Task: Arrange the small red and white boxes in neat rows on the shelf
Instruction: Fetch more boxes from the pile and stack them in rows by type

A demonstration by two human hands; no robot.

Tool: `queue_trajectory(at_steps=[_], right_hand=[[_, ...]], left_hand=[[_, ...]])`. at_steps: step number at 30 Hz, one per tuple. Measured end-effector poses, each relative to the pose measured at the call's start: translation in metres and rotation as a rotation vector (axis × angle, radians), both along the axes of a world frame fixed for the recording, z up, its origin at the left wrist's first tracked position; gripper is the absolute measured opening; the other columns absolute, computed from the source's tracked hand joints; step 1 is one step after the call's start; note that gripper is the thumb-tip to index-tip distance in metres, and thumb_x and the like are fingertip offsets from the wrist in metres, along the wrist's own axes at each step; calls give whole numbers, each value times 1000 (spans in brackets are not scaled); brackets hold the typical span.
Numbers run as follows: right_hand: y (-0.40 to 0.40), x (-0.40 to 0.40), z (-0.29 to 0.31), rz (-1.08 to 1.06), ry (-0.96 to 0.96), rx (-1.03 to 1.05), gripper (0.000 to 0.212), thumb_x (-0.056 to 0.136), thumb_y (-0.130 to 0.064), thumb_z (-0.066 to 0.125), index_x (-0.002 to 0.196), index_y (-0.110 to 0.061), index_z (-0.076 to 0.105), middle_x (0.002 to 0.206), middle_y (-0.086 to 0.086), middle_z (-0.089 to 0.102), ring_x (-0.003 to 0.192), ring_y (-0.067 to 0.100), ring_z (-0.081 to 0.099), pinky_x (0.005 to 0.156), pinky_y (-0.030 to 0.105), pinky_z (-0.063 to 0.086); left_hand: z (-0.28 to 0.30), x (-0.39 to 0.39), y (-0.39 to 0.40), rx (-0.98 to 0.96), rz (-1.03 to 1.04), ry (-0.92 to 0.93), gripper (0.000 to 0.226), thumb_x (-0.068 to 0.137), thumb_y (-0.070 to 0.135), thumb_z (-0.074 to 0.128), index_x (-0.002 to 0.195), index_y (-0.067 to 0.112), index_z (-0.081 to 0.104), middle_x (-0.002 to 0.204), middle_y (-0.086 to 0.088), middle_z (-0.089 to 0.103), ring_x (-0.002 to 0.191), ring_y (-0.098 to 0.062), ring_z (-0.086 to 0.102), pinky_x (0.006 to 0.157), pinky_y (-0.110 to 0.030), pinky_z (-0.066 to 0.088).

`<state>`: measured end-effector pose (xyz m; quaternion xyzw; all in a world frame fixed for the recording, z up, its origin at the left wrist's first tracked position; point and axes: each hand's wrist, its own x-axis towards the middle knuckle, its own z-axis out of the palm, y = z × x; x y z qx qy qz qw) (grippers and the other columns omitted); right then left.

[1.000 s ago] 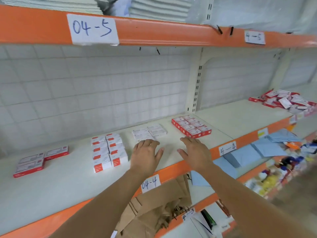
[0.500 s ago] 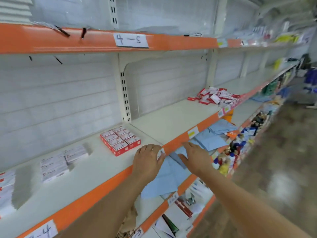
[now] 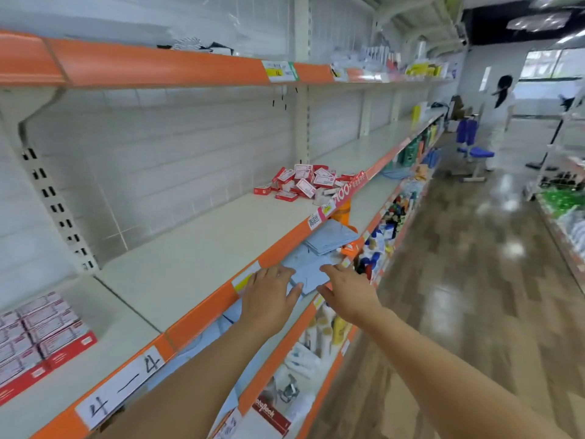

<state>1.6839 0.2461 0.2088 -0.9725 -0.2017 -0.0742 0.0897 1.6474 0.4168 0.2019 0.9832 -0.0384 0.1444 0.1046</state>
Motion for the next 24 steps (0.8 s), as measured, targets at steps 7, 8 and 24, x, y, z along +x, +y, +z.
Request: queue_trajectory(at_steps=[7,8,24], right_hand=[[-14,94,7,-38,-21,13,45,98,-37,43,139,-18,38,129,5,53,114,25,52,87,38,48],[-14,109,8,-39,-12,13,45,98,-36,43,139,-18,38,129,5,53,115,25,51,87,37,48],[-18,329,30,-78,-101,128,54,99,-40,39,146,-15,29,146,7,40,130,28,37,104,39,35]], left_hand=[[4,110,-7,-29,-29,-61,41,98,45,35,132,27,47,132,6,50,122,-17,42,100,-29,29],[6,126,-5,-34,-25,-69,39,98,44,36,130,26,48,131,6,51,120,-17,43,98,-28,30],[11,311,4,-82,51,-44,42,98,40,39,137,25,42,140,3,43,128,-17,38,103,-32,32]])
